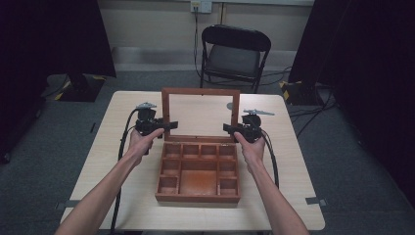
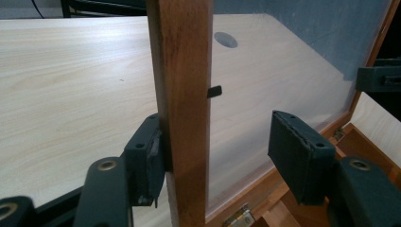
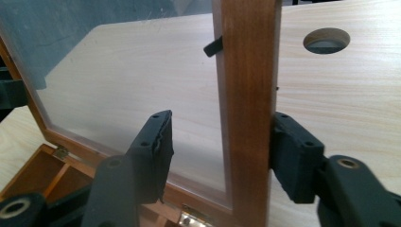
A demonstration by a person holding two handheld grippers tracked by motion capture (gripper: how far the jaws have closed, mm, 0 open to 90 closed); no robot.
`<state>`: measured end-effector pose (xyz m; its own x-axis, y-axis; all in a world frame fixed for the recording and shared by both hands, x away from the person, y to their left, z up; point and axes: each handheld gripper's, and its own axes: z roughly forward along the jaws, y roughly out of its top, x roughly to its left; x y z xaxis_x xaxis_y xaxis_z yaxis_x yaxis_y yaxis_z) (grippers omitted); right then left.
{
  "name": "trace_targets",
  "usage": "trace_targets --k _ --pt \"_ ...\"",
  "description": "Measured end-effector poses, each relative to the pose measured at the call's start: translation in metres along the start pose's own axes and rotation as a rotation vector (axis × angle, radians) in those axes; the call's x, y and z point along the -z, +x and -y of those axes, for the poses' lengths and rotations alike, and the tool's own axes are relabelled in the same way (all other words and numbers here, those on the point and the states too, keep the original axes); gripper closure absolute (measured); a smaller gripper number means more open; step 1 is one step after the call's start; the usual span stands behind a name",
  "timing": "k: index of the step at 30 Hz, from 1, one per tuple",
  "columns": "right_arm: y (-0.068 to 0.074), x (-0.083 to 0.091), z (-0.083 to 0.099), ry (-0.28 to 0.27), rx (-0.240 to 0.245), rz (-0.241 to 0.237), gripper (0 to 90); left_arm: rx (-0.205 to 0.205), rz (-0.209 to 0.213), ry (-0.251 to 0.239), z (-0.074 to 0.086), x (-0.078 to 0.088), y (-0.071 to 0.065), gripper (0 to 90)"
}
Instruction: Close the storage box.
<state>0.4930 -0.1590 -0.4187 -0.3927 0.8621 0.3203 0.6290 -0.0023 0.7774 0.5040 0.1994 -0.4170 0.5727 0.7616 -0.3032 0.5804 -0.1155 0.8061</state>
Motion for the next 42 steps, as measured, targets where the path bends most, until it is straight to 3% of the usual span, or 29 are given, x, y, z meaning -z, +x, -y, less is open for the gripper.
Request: trace_targets --k 4,5,14,17,27,32,37,42 --pt "0.003 0.003 -0.001 0.002 0.029 -0.001 41.9 -0.024 0.001 -0.003 0.0 0.005 -0.002 40.7" --pt "0.004 0.005 -0.002 -0.004 0.025 -0.014 41.4 -0.02 0.008 -0.011 0.001 0.006 -0.001 44.3" --pt "0.006 0.012 -0.001 -0.009 0.026 -0.032 39.0 -0.035 0.031 -0.036 0.002 0.015 -0.004 45.9" --pt "0.006 0.015 0.0 -0.01 0.028 -0.046 38.4 -0.045 0.021 -0.057 0.003 0.019 -0.006 49.2" --pt "0.004 0.022 0.004 0.001 0.034 -0.094 37.6 -0.063 0.053 -0.054 0.003 0.027 -0.008 49.7" --pt "0.004 0.023 0.005 -0.001 0.031 -0.1 36.1 -0.061 0.057 -0.097 0.001 0.034 -0.012 49.4" --pt "0.007 0.026 0.003 -0.019 0.035 -0.111 30.6 -0.081 0.059 -0.084 0.001 0.037 -0.014 50.0" --pt "0.014 0.031 -0.001 -0.024 0.073 -0.1 28.8 -0.088 0.062 -0.077 0.003 0.039 -0.015 49.4"
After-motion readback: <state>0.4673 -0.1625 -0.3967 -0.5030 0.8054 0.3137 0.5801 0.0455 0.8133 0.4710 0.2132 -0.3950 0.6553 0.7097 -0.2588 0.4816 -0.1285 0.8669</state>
